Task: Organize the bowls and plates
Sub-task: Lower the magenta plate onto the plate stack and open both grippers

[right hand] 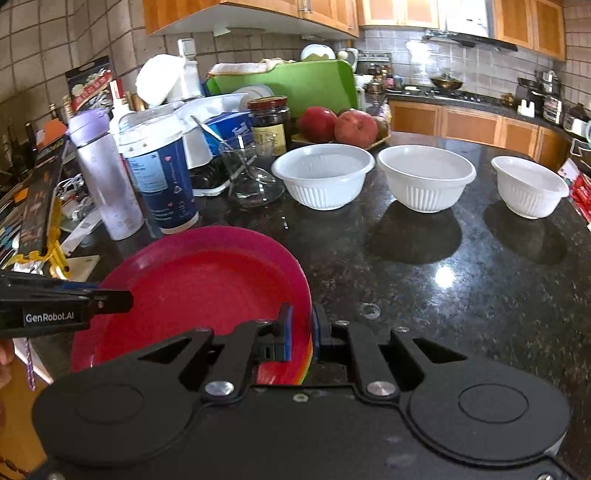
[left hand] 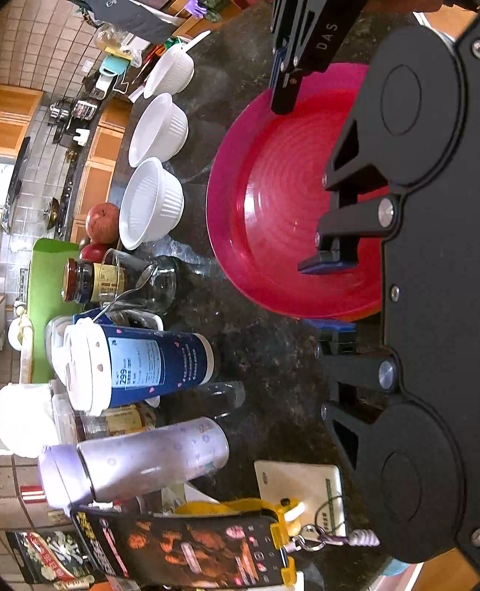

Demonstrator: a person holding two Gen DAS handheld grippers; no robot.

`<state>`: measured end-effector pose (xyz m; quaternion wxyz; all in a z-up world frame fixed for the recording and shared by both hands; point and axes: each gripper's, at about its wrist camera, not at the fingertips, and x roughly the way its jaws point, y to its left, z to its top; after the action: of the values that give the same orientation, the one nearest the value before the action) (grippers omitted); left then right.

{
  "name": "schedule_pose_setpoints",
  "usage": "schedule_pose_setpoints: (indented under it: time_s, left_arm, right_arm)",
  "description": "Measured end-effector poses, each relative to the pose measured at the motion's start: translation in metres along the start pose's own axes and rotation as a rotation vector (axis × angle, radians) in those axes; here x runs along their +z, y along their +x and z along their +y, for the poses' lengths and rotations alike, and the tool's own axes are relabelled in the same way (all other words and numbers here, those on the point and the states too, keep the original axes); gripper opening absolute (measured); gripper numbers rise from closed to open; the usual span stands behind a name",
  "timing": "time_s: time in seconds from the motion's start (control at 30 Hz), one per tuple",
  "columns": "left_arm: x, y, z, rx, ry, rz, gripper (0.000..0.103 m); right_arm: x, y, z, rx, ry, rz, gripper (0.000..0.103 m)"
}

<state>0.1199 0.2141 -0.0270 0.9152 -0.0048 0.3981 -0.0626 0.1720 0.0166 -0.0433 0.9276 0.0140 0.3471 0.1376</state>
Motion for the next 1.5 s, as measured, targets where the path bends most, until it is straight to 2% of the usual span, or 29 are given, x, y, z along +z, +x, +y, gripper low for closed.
schedule_pose_setpoints:
  time_s: [0.37, 0.63, 0.93, 1.0, 1.07, 1.13, 1.27, 1.37, 1.43, 1.5]
  left_arm:
    - [0.002, 0.012, -0.001, 0.007, 0.068, -0.015, 0.032]
    - [0.001, 0.01, 0.006, -0.018, 0.062, -0.009, 0.033]
    - [0.003, 0.004, 0.009, -0.034, 0.055, 0.003, 0.035]
    - [0.004, 0.003, 0.008, -0.035, 0.055, 0.002, 0.041]
    - [0.004, 0.002, 0.006, -0.033, 0.06, -0.004, 0.043]
    - [0.003, 0.0, 0.002, -0.019, 0.07, -0.018, 0.05]
    - [0.004, -0.004, -0.001, -0.014, 0.076, -0.033, 0.052]
    - [0.005, -0.005, -0.002, -0.011, 0.076, -0.035, 0.054]
    - [0.006, -0.006, -0.003, -0.006, 0.078, -0.04, 0.061]
    - [0.006, -0.008, -0.003, -0.004, 0.081, -0.049, 0.061]
  right_arm:
    - [-0.003, 0.011, 0.004, -0.052, 0.018, -0.001, 0.014]
    - [-0.005, 0.011, 0.009, -0.06, 0.012, 0.011, 0.014]
    - [-0.002, 0.003, 0.016, -0.077, -0.005, -0.033, 0.018]
    - [-0.001, 0.002, 0.017, -0.079, -0.009, -0.038, 0.023]
    - [-0.001, 0.002, 0.018, -0.082, -0.003, -0.041, 0.03]
    - [-0.001, 0.0, 0.018, -0.083, 0.002, -0.049, 0.032]
    - [-0.002, -0.003, 0.018, -0.097, 0.015, -0.058, 0.042]
    - [-0.002, -0.006, 0.018, -0.105, 0.023, -0.068, 0.045]
    - [-0.003, -0.007, 0.018, -0.106, 0.027, -0.073, 0.047]
    - [-0.004, -0.009, 0.019, -0.108, 0.029, -0.076, 0.048]
